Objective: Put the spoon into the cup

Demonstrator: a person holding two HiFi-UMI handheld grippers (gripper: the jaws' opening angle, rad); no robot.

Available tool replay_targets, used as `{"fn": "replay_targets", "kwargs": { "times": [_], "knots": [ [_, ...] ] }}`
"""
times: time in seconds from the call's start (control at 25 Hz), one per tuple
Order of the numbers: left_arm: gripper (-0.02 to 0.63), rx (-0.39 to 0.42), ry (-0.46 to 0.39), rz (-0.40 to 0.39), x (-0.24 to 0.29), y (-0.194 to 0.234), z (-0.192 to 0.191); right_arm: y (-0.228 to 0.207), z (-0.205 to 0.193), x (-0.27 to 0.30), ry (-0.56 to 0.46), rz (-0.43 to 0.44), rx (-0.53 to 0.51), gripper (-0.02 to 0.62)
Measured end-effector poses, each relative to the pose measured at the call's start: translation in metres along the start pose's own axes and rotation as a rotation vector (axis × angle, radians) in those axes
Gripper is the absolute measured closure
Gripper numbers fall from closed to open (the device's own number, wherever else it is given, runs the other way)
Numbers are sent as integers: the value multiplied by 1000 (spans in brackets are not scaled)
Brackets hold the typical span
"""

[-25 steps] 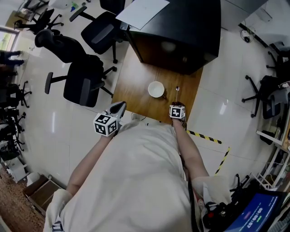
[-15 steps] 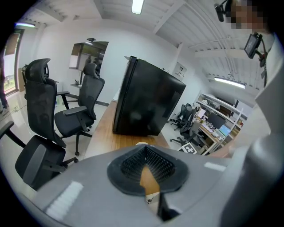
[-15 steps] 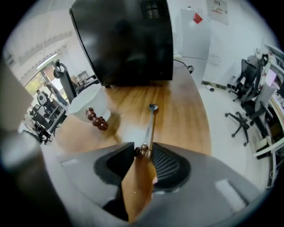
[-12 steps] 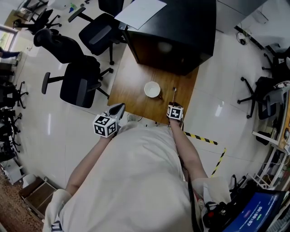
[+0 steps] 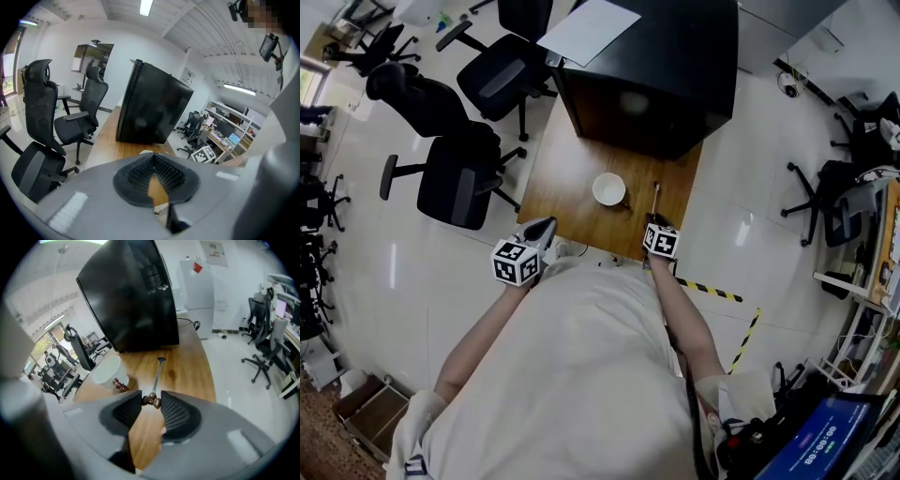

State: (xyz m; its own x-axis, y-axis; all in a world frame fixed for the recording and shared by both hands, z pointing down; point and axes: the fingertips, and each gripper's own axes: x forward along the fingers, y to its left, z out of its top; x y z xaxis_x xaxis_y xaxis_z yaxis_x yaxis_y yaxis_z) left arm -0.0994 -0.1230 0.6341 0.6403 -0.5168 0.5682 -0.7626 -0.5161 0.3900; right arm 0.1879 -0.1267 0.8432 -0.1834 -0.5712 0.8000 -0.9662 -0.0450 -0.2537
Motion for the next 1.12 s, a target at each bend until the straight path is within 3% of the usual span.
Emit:
{"fn": "replay_targets", "kwargs": {
  "times": [0.16, 0.48, 0.76, 1.12],
  "knots": [
    [603, 5, -6, -16, -8, 9, -10, 31, 11, -14, -65, 54, -22, 469],
    [603, 8, -12, -39, -2, 10, -10, 79, 35, -39, -111, 150, -166, 469],
    [603, -3, -11, -45, 0, 16, -6, 109, 34, -36, -50, 171, -341, 469],
    [603, -23, -18, -25, -4, 26, -4, 129, 24, -17, 55, 218, -444, 469]
  ]
}}
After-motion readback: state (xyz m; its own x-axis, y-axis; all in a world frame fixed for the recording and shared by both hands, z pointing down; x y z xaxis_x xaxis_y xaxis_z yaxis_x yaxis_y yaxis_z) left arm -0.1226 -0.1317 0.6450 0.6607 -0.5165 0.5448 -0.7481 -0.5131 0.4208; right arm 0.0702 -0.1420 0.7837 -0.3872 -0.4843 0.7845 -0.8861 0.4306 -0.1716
